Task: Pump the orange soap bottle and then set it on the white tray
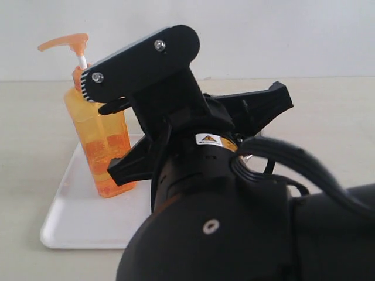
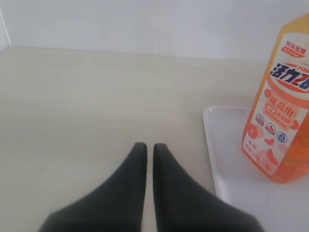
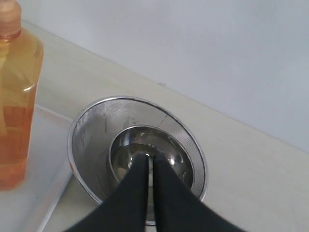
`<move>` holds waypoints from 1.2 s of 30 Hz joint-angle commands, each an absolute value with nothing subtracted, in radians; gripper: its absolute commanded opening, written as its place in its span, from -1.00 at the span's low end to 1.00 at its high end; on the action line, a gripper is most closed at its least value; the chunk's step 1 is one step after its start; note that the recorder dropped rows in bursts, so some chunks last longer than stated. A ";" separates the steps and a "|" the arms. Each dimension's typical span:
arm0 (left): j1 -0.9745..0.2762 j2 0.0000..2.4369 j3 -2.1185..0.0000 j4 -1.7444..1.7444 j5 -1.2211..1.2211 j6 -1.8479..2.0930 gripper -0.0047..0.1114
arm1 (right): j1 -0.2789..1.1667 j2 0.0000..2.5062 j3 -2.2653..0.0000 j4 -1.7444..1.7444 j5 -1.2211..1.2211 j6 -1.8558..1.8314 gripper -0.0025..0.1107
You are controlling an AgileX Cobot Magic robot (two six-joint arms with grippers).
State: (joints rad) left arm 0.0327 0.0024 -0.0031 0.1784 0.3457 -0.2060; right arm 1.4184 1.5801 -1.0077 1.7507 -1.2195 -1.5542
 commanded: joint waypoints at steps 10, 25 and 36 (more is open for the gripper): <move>0.033 0.000 0.000 0.180 0.341 -0.214 -0.84 | 0.993 1.404 -0.900 1.614 -0.761 -1.457 -0.96; 0.033 0.000 0.000 0.180 0.341 -0.214 -0.84 | 0.487 1.163 -0.734 1.245 -0.187 -1.133 -0.96; 0.033 0.000 0.000 0.180 0.341 -0.214 -0.84 | 0.183 0.695 -0.448 1.245 -0.117 -1.048 -0.96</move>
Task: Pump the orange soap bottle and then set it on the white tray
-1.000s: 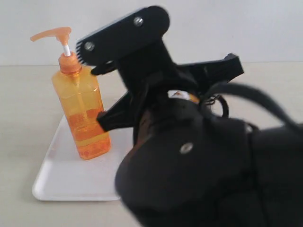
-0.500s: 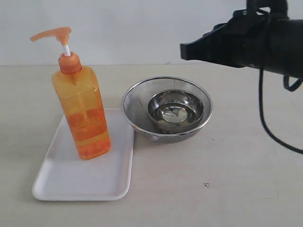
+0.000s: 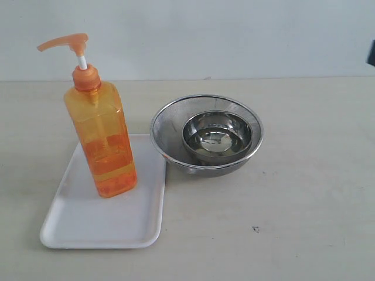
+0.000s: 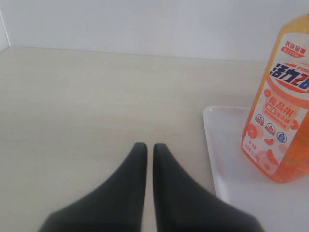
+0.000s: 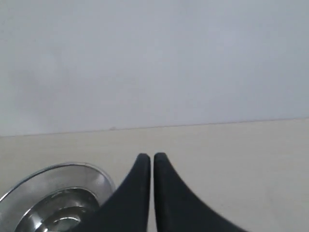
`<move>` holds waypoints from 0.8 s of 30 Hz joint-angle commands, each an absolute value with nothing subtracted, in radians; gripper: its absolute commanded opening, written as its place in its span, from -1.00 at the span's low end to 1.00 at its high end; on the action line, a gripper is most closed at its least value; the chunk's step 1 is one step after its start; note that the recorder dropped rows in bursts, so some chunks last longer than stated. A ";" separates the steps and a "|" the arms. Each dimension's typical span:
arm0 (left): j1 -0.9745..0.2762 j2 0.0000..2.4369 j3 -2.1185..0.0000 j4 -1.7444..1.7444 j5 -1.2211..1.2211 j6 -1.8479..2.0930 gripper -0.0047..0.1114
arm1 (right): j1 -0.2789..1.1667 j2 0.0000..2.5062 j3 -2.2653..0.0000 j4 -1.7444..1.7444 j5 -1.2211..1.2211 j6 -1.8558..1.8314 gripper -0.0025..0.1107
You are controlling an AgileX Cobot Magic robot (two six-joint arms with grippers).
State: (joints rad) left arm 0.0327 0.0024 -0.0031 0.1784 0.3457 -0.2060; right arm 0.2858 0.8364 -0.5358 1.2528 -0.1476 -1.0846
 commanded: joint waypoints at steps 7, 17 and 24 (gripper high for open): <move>0.033 0.000 0.000 0.180 0.341 -0.214 -0.84 | -0.050 0.241 -0.214 1.245 -0.073 -1.030 -0.96; 0.033 0.000 0.000 0.180 0.341 -0.214 -0.84 | -0.050 0.000 -0.044 1.245 -0.082 -1.030 -0.96; 0.033 0.000 0.000 0.180 0.341 -0.214 -0.84 | -0.050 0.000 0.000 1.245 -0.084 -1.028 -0.96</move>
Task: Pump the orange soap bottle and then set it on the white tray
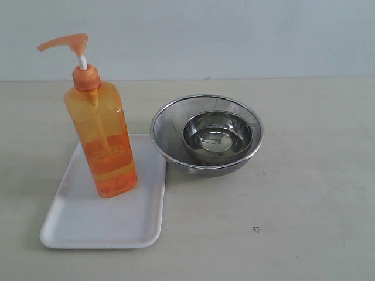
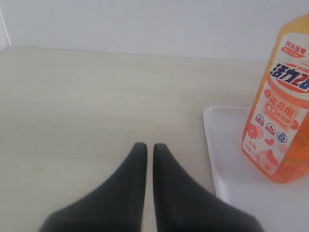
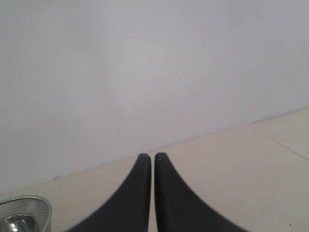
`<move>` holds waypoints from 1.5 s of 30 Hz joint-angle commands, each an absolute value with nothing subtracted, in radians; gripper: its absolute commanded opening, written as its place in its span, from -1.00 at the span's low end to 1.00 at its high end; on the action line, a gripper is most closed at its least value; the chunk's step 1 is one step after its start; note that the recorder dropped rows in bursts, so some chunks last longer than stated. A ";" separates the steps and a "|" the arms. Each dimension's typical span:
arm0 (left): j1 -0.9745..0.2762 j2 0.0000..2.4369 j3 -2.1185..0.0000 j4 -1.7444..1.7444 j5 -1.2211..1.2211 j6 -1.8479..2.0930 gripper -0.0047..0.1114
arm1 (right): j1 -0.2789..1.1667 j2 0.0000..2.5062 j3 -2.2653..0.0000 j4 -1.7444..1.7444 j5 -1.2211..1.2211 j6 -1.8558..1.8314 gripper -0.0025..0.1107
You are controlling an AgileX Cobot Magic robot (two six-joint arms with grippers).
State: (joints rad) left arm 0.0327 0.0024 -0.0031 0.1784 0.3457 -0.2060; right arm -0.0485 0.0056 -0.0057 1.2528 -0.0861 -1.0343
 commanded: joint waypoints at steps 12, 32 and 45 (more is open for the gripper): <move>0.033 0.000 0.000 0.180 0.341 -0.214 -0.84 | -0.050 0.000 0.000 1.009 -0.097 -0.796 -0.96; 0.033 0.000 0.000 0.180 0.341 -0.214 -0.84 | -0.050 0.000 0.000 -0.141 0.364 0.202 -0.96; 0.033 0.000 0.000 0.180 0.341 -0.214 -0.84 | -0.050 0.000 0.000 -0.141 0.370 0.210 -0.96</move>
